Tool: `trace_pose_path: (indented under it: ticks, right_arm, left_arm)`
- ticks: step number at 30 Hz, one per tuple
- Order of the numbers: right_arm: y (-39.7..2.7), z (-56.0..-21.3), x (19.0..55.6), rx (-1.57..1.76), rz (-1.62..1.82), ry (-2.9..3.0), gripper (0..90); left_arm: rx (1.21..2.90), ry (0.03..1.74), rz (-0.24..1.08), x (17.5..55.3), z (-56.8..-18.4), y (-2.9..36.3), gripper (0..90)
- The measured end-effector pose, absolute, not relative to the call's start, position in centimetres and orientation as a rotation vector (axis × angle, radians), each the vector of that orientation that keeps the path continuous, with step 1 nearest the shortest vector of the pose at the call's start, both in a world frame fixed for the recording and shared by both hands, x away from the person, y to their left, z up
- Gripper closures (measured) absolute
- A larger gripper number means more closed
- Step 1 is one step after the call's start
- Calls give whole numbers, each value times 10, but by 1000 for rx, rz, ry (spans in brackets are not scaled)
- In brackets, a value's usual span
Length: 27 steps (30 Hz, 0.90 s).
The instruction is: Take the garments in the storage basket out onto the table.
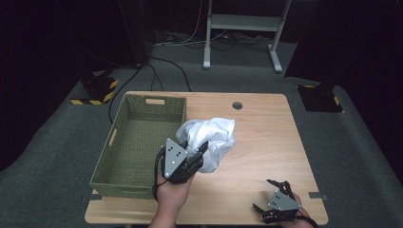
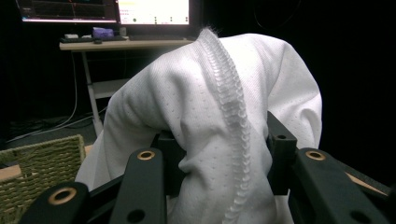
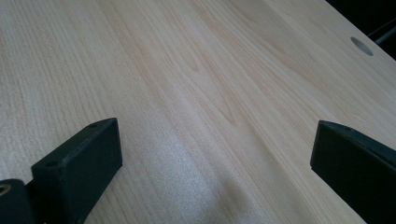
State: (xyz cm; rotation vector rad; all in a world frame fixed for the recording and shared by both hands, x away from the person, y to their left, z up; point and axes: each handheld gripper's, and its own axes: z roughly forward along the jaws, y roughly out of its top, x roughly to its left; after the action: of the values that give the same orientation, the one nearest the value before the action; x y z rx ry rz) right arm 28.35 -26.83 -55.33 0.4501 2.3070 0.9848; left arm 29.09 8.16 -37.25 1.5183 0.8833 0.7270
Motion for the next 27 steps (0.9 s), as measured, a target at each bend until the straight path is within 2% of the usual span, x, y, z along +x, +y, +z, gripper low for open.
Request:
trace_pose_path:
  ticks: [27]
  right_arm:
    - [-268, -553, 283, 444, 986, 2307, 19]
  left_arm:
    - [1559, 847, 697, 308, -379, 52, 605]
